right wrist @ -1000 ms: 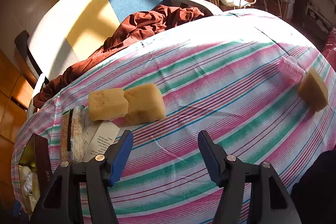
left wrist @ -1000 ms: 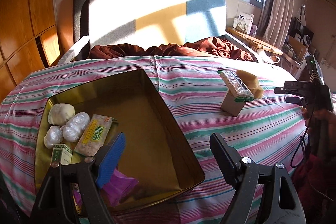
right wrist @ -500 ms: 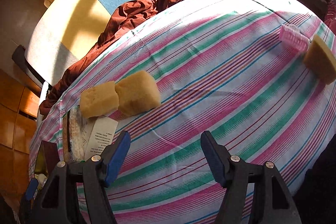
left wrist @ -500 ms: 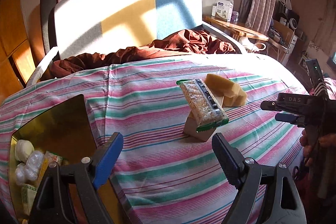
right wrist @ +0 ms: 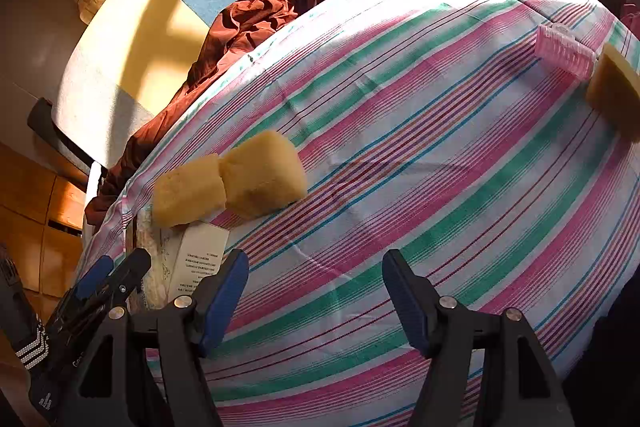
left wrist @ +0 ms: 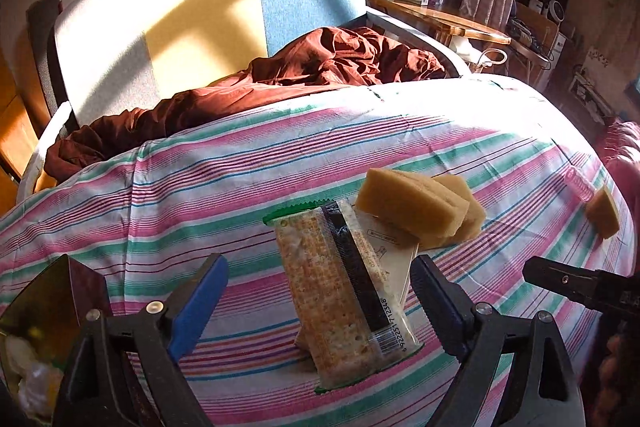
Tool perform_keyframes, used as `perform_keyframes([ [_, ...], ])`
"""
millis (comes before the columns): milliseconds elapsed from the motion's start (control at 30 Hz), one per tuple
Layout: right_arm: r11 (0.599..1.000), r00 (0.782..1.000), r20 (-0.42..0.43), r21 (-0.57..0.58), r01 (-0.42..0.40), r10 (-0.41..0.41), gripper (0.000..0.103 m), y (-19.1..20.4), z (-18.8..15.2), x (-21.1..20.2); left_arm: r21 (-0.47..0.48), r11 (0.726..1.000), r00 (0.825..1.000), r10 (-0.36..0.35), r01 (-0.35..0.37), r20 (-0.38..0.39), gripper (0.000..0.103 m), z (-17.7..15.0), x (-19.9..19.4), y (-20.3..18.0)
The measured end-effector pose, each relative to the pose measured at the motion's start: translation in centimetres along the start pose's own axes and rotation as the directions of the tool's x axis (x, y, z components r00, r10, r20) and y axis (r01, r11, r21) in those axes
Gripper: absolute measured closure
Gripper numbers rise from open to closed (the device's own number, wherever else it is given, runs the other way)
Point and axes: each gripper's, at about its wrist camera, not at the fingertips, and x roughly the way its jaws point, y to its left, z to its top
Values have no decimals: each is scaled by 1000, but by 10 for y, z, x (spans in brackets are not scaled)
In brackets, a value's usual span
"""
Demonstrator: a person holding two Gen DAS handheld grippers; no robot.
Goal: Organize objects
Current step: 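Grasp the cracker packet off the white box with the left gripper while the right moves toward the sponges, then grasp a yellow sponge with the right gripper while the left holds the cracker packet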
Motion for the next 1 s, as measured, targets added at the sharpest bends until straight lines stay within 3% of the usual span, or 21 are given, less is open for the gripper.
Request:
perform_keyframes([
  [67,1000,1000,-5,1,1,-1,32,0,0,1,-7,1000,1000,-13,13,-12,13,2,11,1],
  [133,1000,1000,-5,0,3,-3,32,0,1,2,-18,998,998,-62,62,-33,51,0,18,3],
  [500,1000,1000,1,4,23,-23,32,-1,1,1,-3,983,983,-183,183,31,55,-64,-28,-7],
  [633,999,999,-1,-6,36,-36,33,0,0,2,83,985,984,-159,153,74,55,-103,-54,-18],
  [867,997,998,-11,-45,59,-60,33,6,-3,6,91,979,982,-185,181,35,55,-174,-75,-18],
  [1000,995,997,-8,-75,71,-72,33,11,-4,7,81,979,982,-189,188,12,56,-198,-72,-14],
])
